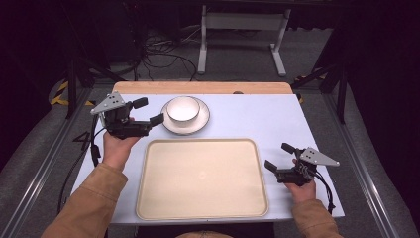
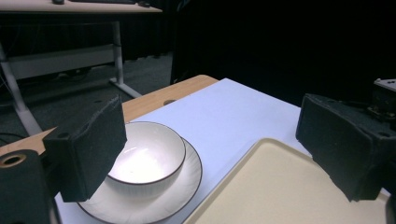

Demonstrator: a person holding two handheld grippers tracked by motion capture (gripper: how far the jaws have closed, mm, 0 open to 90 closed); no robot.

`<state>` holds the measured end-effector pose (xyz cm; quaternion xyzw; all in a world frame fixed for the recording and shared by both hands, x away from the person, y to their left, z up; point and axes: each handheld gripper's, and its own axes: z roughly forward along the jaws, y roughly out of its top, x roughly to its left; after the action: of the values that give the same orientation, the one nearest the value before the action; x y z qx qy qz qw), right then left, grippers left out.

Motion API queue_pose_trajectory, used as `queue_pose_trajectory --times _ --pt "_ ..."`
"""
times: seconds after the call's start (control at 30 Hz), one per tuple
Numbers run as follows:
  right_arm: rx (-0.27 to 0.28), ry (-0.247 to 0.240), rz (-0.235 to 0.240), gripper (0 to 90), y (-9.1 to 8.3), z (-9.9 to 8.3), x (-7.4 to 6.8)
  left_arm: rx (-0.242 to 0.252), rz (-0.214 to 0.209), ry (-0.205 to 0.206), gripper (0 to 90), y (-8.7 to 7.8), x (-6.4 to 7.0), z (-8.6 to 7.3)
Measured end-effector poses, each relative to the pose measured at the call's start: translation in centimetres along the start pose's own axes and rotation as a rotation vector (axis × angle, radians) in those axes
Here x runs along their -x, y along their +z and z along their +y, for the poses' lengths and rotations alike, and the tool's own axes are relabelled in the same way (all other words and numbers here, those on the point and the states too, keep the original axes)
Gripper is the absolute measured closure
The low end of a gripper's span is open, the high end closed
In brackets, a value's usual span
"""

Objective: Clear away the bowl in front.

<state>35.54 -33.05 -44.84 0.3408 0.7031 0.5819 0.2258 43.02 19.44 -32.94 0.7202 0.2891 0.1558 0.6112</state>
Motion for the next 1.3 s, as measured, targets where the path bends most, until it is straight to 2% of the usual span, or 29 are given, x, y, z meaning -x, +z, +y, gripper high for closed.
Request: queue_pose_trajectory --times 0.4,0.47,0.5,0.6,0.7,0.8,1.0,1.07,1.13,1.17,1.2,1.23,1.3 --pt "-0.007 -0.009 -0.013 0.0 0.1 0.0 0.0 -0.016 -0.035 0.006 9.9 3.3 -0.6 1.8" --pt "-0.006 -0.005 -0.019 0.0 0.0 -0.1 0.0 -0.018 -0.037 0.014 10.9 3.5 -0.6 1.9" --pt "-0.003 -0.002 -0.023 0.0 0.0 -0.1 0.1 -0.033 -0.03 0.036 11.2 4.0 -0.6 2.1" --pt "0.001 0.006 -0.025 0.0 -0.1 -0.1 0.2 -0.038 -0.034 0.044 11.6 4.5 -0.7 2.3" --pt "0.011 0.01 -0.015 0.0 -0.1 -0.1 0.2 -0.018 -0.047 0.024 11.7 4.8 -1.0 2.5" --pt "0.009 0.01 -0.004 0.0 -0.1 -0.1 0.1 -0.02 -0.055 0.008 11.9 5.3 -1.4 2.6" --pt "0.012 0.012 -0.004 0.0 -0.1 -0.1 0.1 -0.027 -0.057 0.012 12.2 6.0 -1.7 3.1" --pt "0.012 0.015 -0.01 0.0 -0.1 -0.1 0.1 -0.023 -0.038 0.027 12.3 6.4 -1.8 3.3" --pt "0.009 0.018 -0.007 0.0 -0.1 -0.1 0.1 -0.055 -0.044 0.031 14.6 7.0 -1.9 3.4" --pt "0.009 0.018 -0.007 0.0 -0.1 -0.1 0.1 -0.055 -0.044 0.031 15.7 7.0 -1.9 3.4" --pt "0.004 0.019 -0.007 0.0 -0.1 -0.1 0.1 -0.089 -0.042 0.051 17.2 7.6 -1.8 3.5" --pt "0.004 0.019 -0.007 0.0 -0.1 -0.1 0.1 -0.089 -0.042 0.051 17.9 7.6 -1.8 3.5" --pt "0.011 0.023 -0.001 0.0 -0.1 -0.1 0.1 -0.134 -0.035 0.085 20.4 8.2 -1.6 3.4"
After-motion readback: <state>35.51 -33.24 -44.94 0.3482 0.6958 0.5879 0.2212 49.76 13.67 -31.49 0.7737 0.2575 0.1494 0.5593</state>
